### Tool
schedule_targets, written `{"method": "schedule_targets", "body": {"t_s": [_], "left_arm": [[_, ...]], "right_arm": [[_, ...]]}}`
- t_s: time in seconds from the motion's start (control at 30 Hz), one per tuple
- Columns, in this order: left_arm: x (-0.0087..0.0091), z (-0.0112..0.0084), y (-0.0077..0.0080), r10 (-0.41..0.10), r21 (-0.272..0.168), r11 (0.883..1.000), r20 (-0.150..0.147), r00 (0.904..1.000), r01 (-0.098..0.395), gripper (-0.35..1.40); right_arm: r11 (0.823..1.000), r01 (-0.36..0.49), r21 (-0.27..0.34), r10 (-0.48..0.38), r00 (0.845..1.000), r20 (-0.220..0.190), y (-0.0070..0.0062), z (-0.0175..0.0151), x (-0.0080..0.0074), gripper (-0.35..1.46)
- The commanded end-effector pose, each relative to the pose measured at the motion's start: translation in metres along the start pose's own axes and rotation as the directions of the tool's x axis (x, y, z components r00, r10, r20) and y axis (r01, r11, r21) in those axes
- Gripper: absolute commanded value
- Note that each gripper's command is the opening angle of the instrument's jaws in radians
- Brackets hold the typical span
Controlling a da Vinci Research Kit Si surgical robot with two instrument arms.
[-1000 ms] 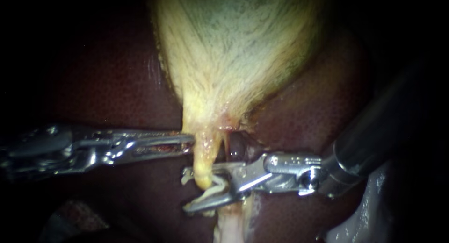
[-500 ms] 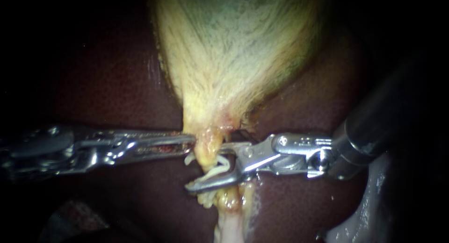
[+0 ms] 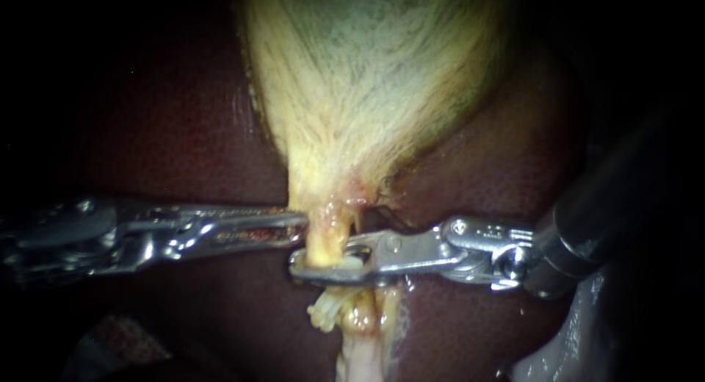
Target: Clipping third clip left tube
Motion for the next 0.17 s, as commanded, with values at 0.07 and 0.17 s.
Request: {"method": "schedule_targets", "body": {"t_s": [0.07, 0.17], "left_arm": [[0.0000, 0.0000, 0.0000, 0.000, 0.000, 1.000, 0.000, 1.0000, 0.000, -0.35], [0.0000, 0.0000, 0.0000, 0.000, 0.000, 1.000, 0.000, 1.0000, 0.000, -0.35]], "right_arm": [[1.000, -0.002, 0.000, 0.002, 1.000, 0.000, -0.0001, 0.0001, -0.0001, -0.35], [1.000, -0.007, 0.000, 0.007, 1.000, 0.000, -0.0001, 0.0001, -0.0002, -0.35]]}}
